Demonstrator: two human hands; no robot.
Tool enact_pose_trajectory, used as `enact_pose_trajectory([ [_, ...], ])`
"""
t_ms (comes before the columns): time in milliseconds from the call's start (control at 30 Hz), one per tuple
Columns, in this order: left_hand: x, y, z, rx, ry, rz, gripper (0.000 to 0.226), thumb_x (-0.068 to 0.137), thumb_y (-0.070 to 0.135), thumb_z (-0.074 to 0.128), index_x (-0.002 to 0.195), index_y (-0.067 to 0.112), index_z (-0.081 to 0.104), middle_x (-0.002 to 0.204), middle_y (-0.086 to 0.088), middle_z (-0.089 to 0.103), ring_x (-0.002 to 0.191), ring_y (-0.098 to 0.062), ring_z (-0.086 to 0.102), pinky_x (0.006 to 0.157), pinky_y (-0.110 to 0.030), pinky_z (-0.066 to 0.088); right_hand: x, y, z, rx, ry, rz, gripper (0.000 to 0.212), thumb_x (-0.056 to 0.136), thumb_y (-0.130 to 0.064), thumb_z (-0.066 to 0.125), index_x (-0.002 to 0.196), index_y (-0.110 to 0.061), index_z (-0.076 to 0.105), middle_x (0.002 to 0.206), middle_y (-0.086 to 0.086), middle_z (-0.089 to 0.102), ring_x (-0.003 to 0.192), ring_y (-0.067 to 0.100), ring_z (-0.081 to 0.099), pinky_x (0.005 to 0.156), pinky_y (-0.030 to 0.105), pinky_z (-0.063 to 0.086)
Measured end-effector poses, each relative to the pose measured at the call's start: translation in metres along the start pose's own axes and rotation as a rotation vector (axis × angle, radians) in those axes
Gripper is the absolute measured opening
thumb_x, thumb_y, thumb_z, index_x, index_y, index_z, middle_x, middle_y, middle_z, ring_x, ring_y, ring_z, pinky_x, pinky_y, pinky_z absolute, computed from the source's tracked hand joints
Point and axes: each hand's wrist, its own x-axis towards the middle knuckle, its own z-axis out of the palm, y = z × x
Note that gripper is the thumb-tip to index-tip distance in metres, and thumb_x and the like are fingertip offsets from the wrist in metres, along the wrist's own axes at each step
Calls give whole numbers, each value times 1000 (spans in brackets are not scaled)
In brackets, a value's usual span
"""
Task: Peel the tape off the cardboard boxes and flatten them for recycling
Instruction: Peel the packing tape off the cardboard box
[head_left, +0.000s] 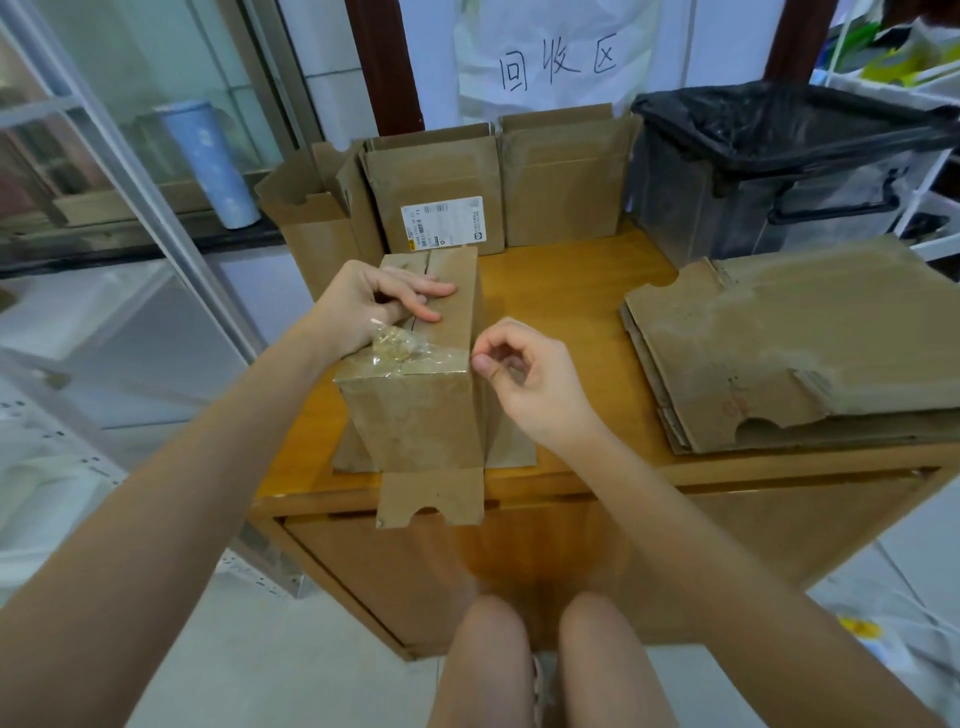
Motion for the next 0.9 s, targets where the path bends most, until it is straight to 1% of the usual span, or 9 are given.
enact_pose_trajectory([
  [133,0,0,-1,4,-3,-14,51,87,-12,57,71,33,76,98,21,71,116,-5,58,105,-21,40,0,-7,6,-159,-73,54,19,91,7,47,81,-9,45,77,-8,43,67,1,39,64,15,35],
  [233,0,1,-1,5,-14,-15,49,87,-11,58,73,32,76,98,22,71,116,-5,58,105,-20,40,-3,-10,11,-234,-74,93,20,93,6,41,82,-11,38,78,-7,37,69,5,34,62,20,30],
  [367,-1,3,-1,6,-27,-18,54,88,-11,56,72,37,76,100,21,71,115,-5,58,102,-17,40,-6,-14,14,-251,-29,121,20,92,7,41,84,-12,37,83,-4,40,75,12,38,66,24,33],
  [467,-1,8,0,78,-41,-30,38,92,-1,56,95,33,73,113,16,67,116,1,55,100,-15,41,-8,-17,13,-220,-8,170,17,95,1,43,87,-14,39,84,-4,46,76,11,45,66,23,38],
  [533,1,10,2,145,-94,-50,24,94,19,56,110,33,66,126,14,59,120,8,48,101,-13,36,-8,-17,11,-126,13,191,11,96,-5,48,91,-14,44,84,-6,49,77,7,48,70,21,43],
  [633,5,5,0,195,-212,-86,29,92,46,51,119,45,59,143,15,45,136,3,29,114,-24,18,-10,-14,3,139,3,287,10,94,-9,56,100,-15,52,92,-4,57,87,8,56,80,18,48],
  [700,7,3,-3,257,-271,-84,36,88,60,50,124,54,53,148,19,37,141,1,14,116,-32,8,-10,-13,-3,156,-41,299,7,92,-10,60,97,-15,58,92,-2,61,87,10,59,81,19,50],
  [800,8,2,-4,289,-284,-91,35,90,56,50,124,53,50,151,16,34,142,-1,13,119,-39,5,-7,-14,-6,84,-78,273,13,93,-10,58,86,-21,59,86,-2,62,82,10,58,80,24,49],
  [900,9,6,-2,277,-263,-103,36,87,47,50,124,48,51,151,13,35,143,-5,16,120,-42,7,-4,-19,-4,-47,-109,274,22,96,-9,52,80,-24,51,82,-2,56,79,14,52,76,29,45],
])
